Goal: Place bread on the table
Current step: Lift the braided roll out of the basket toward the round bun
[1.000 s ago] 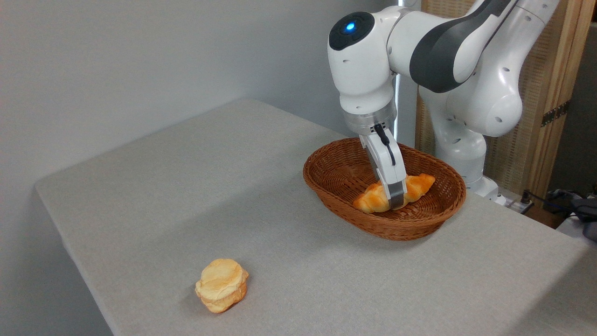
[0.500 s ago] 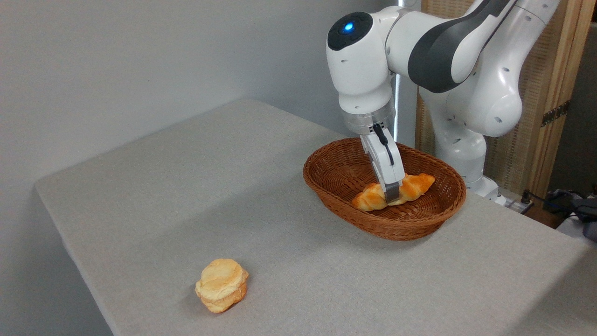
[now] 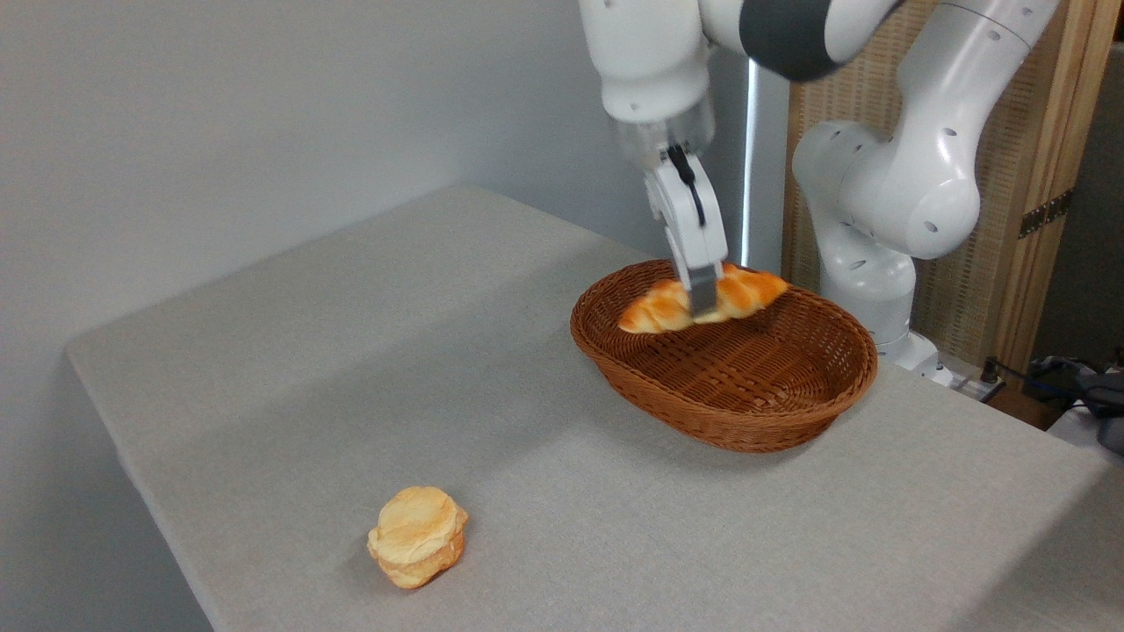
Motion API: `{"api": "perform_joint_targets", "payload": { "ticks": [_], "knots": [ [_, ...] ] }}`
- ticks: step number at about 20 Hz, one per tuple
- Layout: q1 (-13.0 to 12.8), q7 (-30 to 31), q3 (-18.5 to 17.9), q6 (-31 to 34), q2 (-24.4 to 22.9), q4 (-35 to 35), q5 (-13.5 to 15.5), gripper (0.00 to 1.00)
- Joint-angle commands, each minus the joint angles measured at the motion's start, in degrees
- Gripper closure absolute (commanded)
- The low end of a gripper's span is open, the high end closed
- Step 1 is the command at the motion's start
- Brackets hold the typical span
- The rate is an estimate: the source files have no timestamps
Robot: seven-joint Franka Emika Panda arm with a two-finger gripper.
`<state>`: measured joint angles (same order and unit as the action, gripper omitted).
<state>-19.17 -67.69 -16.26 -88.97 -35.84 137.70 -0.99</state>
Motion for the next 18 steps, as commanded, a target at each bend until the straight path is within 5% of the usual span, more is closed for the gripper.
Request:
{"api": "perform_joint_targets", "payload": {
  "ticks": [1, 8, 13, 18],
  "knots": [
    [-3.2, 7.8, -0.8, 2.1, 10.0, -13.4, 3.7, 0.49],
    [-3.9, 18.1, 1.4, 1.1, 29.8, -33.6, 10.9, 0.49],
    [-3.9, 23.5, 2.4, -0.3, 41.9, -43.7, 11.0, 0.48],
    [-3.9, 26.5, 4.9, -11.3, 48.2, -44.2, 10.0, 0.29]
  ]
}}
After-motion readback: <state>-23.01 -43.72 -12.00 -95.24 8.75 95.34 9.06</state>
